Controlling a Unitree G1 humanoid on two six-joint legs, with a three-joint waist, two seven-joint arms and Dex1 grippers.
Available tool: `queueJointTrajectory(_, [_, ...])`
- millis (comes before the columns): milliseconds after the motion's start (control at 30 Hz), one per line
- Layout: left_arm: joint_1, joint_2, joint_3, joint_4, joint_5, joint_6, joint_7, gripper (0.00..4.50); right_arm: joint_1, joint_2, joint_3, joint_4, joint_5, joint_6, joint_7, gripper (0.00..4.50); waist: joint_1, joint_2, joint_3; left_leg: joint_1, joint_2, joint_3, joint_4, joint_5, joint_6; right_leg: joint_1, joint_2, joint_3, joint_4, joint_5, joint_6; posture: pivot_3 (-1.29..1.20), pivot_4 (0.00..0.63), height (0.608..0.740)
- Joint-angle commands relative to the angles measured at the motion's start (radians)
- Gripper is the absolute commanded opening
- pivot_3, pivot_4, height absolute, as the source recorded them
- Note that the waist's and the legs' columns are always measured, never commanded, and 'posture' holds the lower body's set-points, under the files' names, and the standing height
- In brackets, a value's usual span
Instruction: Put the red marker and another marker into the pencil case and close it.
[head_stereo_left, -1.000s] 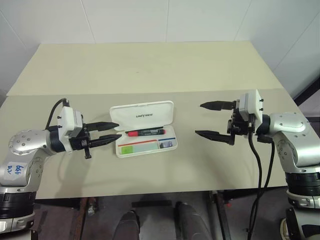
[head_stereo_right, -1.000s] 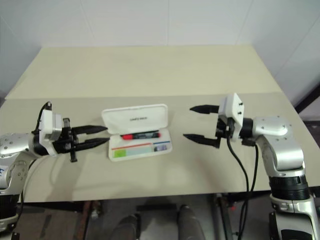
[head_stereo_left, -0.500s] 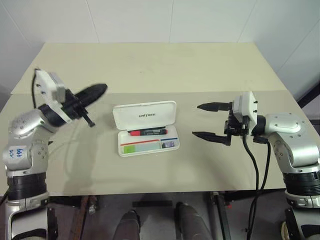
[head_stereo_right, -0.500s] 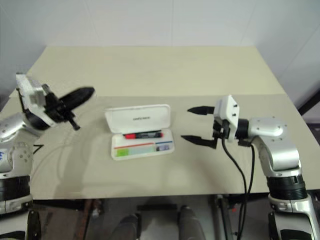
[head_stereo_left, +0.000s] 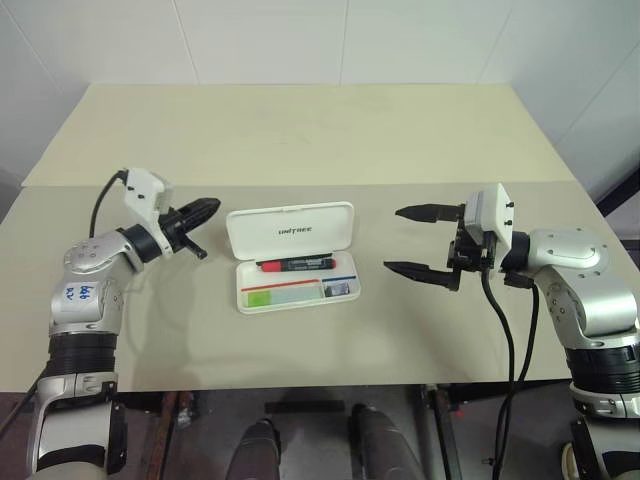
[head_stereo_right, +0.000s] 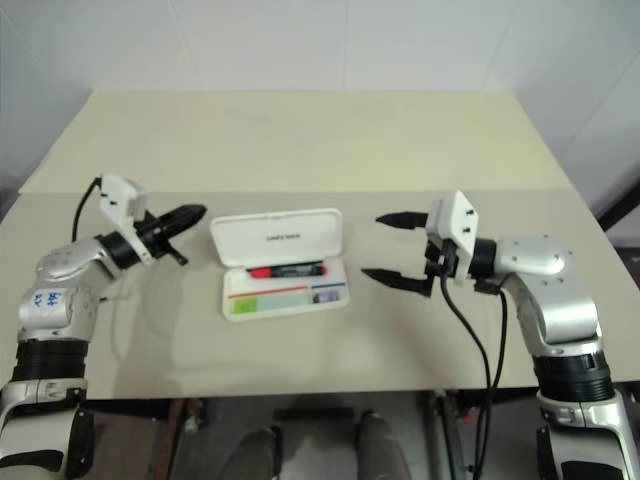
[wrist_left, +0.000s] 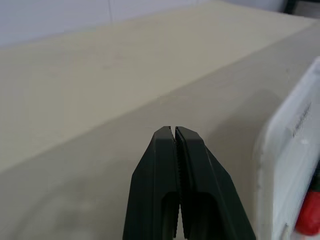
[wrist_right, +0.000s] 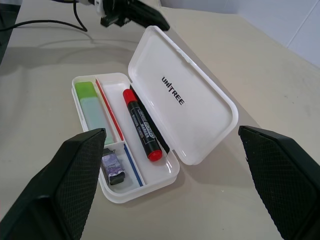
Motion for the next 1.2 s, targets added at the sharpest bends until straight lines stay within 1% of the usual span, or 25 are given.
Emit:
queueJointTrajectory(33, [-0.020, 0.004, -0.012, -0.017, -0.010, 0.024, -0.048, 0.06, 0.000, -0.006, -0.017, -0.043, 0.021, -0.011, -0.008, 4.50, 0.000, 0.000, 0.000, 0.000, 0.000, 0.000, 0.000, 0.000, 0.000, 0.000, 0.000, 0.000, 0.000, 0.000, 0.000, 0.00, 0.150, 0.740])
queueJointTrajectory(200, [-0.008, 0.000, 0.001, -0.089, -0.101, 0.078, -0.168, 0.06, 0.007, -0.002, -0.018, -0.047, 0.023, -0.015, -0.016, 4.50, 0.001, 0.000, 0.000, 0.000, 0.000, 0.000, 0.000, 0.000, 0.000, 0.000, 0.000, 0.000, 0.000, 0.000, 0.000, 0.00, 0.150, 0.740])
queueJointTrajectory(333, [0.046, 0.041, 0.029, -0.173, -0.172, 0.115, -0.275, 0.06, 0.017, 0.001, -0.019, -0.052, 0.025, -0.018, -0.021, 4.50, -0.002, 0.000, 0.000, 0.000, 0.000, 0.000, -0.001, 0.000, 0.000, 0.000, 0.000, 0.000, 0.000, 0.000, 0.000, 0.00, 0.150, 0.740])
queueJointTrajectory(433, [0.083, 0.080, 0.039, -0.201, -0.193, 0.143, -0.326, 0.06, 0.025, 0.003, -0.021, -0.053, 0.026, -0.021, -0.027, 4.50, -0.003, 0.000, 0.000, 0.000, 0.000, 0.000, -0.001, 0.000, 0.000, 0.000, 0.000, 0.000, 0.000, 0.000, -0.001, 0.00, 0.150, 0.740])
queueJointTrajectory(533, [0.109, 0.125, 0.006, -0.215, -0.172, 0.145, -0.383, 0.06, 0.030, 0.006, -0.020, -0.053, 0.025, -0.026, -0.033, 4.50, -0.002, 0.000, 0.000, 0.000, 0.000, 0.000, -0.001, 0.000, 0.000, 0.000, 0.000, 0.000, 0.000, -0.001, -0.001, 0.00, 0.150, 0.740])
queueJointTrajectory(633, [0.112, 0.140, -0.032, -0.218, -0.141, 0.117, -0.415, 0.06, 0.031, 0.009, -0.018, -0.055, 0.025, -0.029, -0.040, 4.50, 0.000, 0.000, 0.000, 0.000, 0.000, 0.000, -0.001, 0.000, 0.000, 0.000, 0.000, 0.000, 0.000, -0.003, -0.005, 0.00, 0.150, 0.740])
queueJointTrajectory(700, [0.109, 0.137, -0.066, -0.220, -0.111, 0.098, -0.422, 0.06, 0.031, 0.010, -0.018, -0.055, 0.025, -0.032, -0.043, 4.50, 0.003, 0.000, 0.000, 0.000, 0.000, 0.000, -0.001, 0.000, 0.000, 0.000, 0.000, 0.000, 0.000, -0.004, -0.008, 0.00, 0.150, 0.740])
queueJointTrajectory(833, [0.120, 0.126, -0.128, -0.231, -0.065, 0.056, -0.447, 0.06, 0.035, 0.011, -0.019, -0.059, 0.025, -0.036, -0.051, 4.50, 0.002, 0.000, 0.000, 0.000, 0.000, 0.000, -0.001, 0.000, 0.000, 0.000, 0.000, 0.000, -0.001, -0.004, -0.008, 0.00, 0.150, 0.740])
queueJointTrajectory(1000, [0.184, 0.091, -0.192, -0.262, -0.024, 0.056, -0.412, 0.06, 0.052, 0.014, -0.023, -0.074, 0.025, -0.037, -0.069, 4.50, -0.002, 0.000, 0.000, 0.000, 0.000, 0.000, -0.001, 0.000, 0.000, 0.000, 0.000, 0.000, 0.000, -0.004, -0.007, 0.00, 0.150, 0.740])
queueJointTrajectory(1200, [0.205, 0.074, -0.216, -0.248, 0.020, 0.039, -0.381, 0.06, 0.074, 0.011, -0.027, -0.098, 0.031, -0.033, -0.087, 4.50, 0.000, 0.000, 0.000, 0.001, 0.000, 0.000, -0.001, 0.000, 0.000, 0.000, 0.000, 0.000, 0.000, -0.005, -0.009, 0.00, 0.150, 0.740])
